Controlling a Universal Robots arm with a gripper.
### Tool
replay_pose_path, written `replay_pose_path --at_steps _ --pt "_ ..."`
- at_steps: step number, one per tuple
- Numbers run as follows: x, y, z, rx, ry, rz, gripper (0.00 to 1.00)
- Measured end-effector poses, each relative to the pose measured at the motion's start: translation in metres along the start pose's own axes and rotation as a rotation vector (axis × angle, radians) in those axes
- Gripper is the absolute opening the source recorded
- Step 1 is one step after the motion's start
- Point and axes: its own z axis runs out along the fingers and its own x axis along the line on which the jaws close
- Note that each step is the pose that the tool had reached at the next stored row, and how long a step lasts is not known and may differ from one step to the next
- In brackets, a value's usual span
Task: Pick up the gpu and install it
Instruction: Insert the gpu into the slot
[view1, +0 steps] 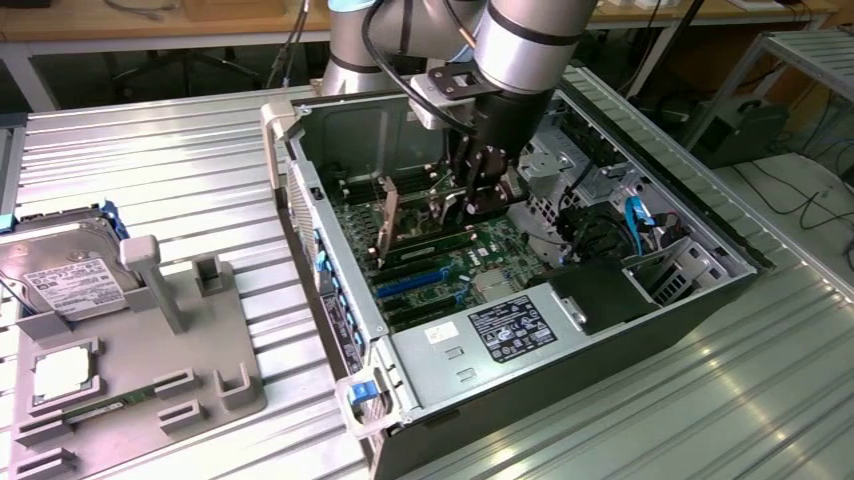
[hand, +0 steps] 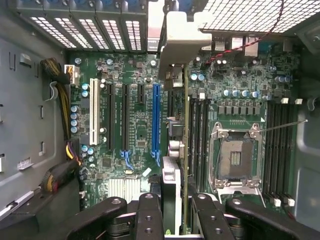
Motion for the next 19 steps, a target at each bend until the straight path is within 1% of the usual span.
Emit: replay_pose_path --at_steps 1,4,7,10,19 --pt "0.000 0.0000 0.0016 -0.0019 -0.0001 0.000 0.28" --pt "0.000 0.0001 0.0052 -0.0022 -0.0001 0.000 0.28" --pt "0.000 0.0006 0.0061 -0.0023 0.0000 0.000 0.28" --pt "0.000 0.0063 0.0098 -0.0022 -0.0001 0.000 0.28" --pt "0.000 0.0182 0.0154 -0.0027 -0.0003 0.003 0.28"
